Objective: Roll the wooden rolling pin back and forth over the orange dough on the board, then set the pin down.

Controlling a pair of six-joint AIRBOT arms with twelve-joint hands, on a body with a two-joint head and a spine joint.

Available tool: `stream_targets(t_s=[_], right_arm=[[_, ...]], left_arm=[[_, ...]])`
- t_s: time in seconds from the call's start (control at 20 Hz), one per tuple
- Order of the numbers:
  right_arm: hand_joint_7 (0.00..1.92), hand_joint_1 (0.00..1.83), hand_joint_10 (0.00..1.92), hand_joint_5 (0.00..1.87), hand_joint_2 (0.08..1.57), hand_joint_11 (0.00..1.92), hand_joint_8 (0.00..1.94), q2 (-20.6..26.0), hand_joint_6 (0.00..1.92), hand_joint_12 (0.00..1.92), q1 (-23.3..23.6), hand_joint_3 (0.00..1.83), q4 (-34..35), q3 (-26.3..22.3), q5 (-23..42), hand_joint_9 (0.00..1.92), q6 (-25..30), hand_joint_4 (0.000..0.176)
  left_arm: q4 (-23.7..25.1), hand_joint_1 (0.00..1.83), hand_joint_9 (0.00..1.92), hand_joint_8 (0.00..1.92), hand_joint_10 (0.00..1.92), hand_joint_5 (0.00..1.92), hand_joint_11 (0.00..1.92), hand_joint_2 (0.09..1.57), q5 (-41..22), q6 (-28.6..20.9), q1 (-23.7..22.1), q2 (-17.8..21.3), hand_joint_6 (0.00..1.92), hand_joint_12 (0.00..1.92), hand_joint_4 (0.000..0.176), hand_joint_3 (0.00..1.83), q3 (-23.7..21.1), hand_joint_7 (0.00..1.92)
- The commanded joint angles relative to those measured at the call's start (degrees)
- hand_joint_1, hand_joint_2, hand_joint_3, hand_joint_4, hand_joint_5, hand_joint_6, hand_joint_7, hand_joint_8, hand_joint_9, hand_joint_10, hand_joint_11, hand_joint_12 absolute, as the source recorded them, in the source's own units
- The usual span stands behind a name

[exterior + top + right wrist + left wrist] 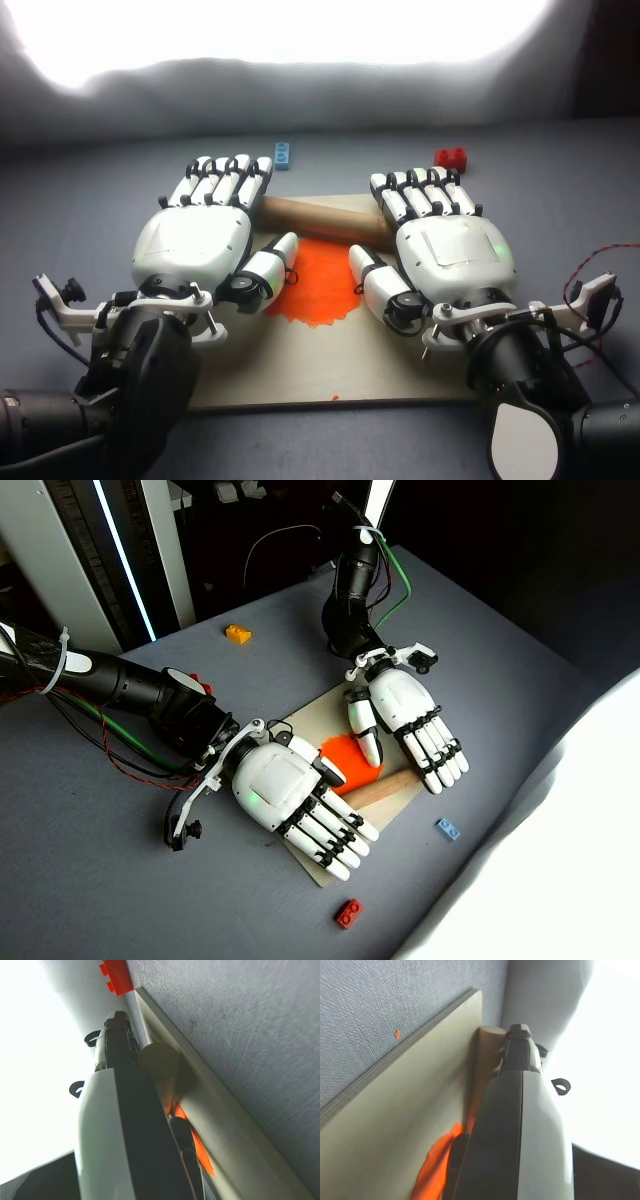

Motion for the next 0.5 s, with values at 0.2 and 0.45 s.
stream_targets(t_s=[0.2,0.45], right_arm=[[0.07,0.0,0.0,0.1,1.57,0.0,0.0,0.37,0.0,0.02,0.83,0.01,-3.59,0.61,-4.91,0.04,0.0,0.0],[0.09,0.0,0.01,0.12,1.57,0.01,0.01,0.44,0.01,0.02,0.92,0.02,-3.11,0.93,-4.67,0.06,0.21,0.0]], left_arm=[[1.22,0.0,0.0,0.0,0.0,0.0,0.0,1.55,-5.3,-0.63,-0.23,1.65,0.0,0.0,0.0,0.0,-0.51,0.0],[1.15,0.0,0.0,0.0,0.0,0.0,0.0,1.55,-6.4,-1.23,-0.01,1.97,0.0,0.0,0.0,0.0,-0.27,0.0]])
